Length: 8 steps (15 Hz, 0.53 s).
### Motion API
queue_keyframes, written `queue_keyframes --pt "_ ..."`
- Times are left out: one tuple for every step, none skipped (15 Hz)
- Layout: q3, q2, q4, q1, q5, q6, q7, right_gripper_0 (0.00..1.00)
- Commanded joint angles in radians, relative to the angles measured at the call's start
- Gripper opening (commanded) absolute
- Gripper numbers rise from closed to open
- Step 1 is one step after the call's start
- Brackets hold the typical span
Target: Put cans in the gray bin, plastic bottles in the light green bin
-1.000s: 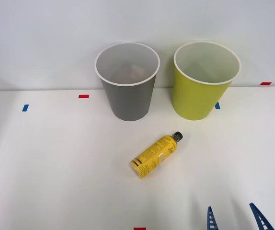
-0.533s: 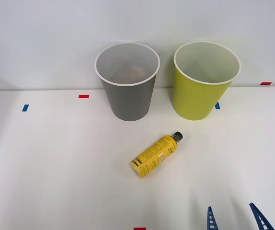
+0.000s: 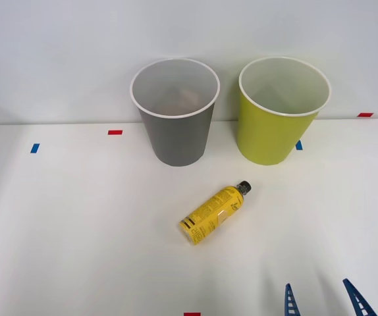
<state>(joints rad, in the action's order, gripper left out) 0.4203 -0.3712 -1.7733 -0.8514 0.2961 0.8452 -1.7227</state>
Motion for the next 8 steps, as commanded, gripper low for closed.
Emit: queue_keyframes --pt "0.000 0.000 0.000 0.000 0.000 0.000 0.000 1.00" --pt "0.000 0.000 0.000 0.000 0.000 0.000 0.000 1.00" --pt "0.000 0.000 0.000 0.000 0.000 0.000 0.000 1.00" --pt "0.000 0.000 0.000 0.000 0.000 0.000 0.000 1.00" --pt "0.000 0.000 0.000 0.000 0.000 0.000 0.000 1.00" --pt "0.000 0.000 0.000 0.000 0.000 0.000 0.000 1.00" --pt "0.000 0.000 0.000 0.000 0.000 0.000 0.000 1.00" --pt "-0.005 0.000 0.040 0.014 0.002 -0.015 0.000 1.00"
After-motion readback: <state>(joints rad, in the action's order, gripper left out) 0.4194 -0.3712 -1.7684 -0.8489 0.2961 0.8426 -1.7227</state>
